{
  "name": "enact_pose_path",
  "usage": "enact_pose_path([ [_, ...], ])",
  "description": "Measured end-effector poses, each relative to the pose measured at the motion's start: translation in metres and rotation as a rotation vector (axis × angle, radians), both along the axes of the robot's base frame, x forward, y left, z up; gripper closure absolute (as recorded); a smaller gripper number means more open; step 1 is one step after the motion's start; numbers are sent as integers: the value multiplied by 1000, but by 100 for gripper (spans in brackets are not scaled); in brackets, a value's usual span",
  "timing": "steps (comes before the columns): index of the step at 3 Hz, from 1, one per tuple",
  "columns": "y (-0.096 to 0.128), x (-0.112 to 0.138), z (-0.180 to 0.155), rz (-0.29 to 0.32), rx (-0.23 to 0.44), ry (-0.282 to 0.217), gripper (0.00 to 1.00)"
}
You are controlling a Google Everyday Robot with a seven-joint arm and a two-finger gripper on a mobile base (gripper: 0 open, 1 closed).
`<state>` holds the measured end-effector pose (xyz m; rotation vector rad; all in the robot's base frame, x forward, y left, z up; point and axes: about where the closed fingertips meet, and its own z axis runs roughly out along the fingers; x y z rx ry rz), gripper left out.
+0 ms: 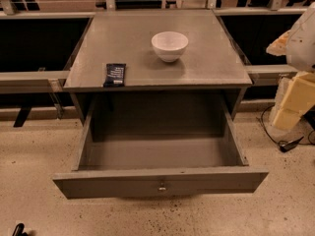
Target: Place rxbar blueberry into top drawer
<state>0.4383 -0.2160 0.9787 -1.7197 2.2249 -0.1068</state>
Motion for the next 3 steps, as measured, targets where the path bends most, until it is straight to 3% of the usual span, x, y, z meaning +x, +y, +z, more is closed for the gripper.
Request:
enact_pose_path([
  [1, 0, 0, 0, 0, 0, 0, 0],
  [2, 16, 24, -1, 20, -17, -11, 0],
  [3, 76, 83, -19, 94, -24, 21, 0],
])
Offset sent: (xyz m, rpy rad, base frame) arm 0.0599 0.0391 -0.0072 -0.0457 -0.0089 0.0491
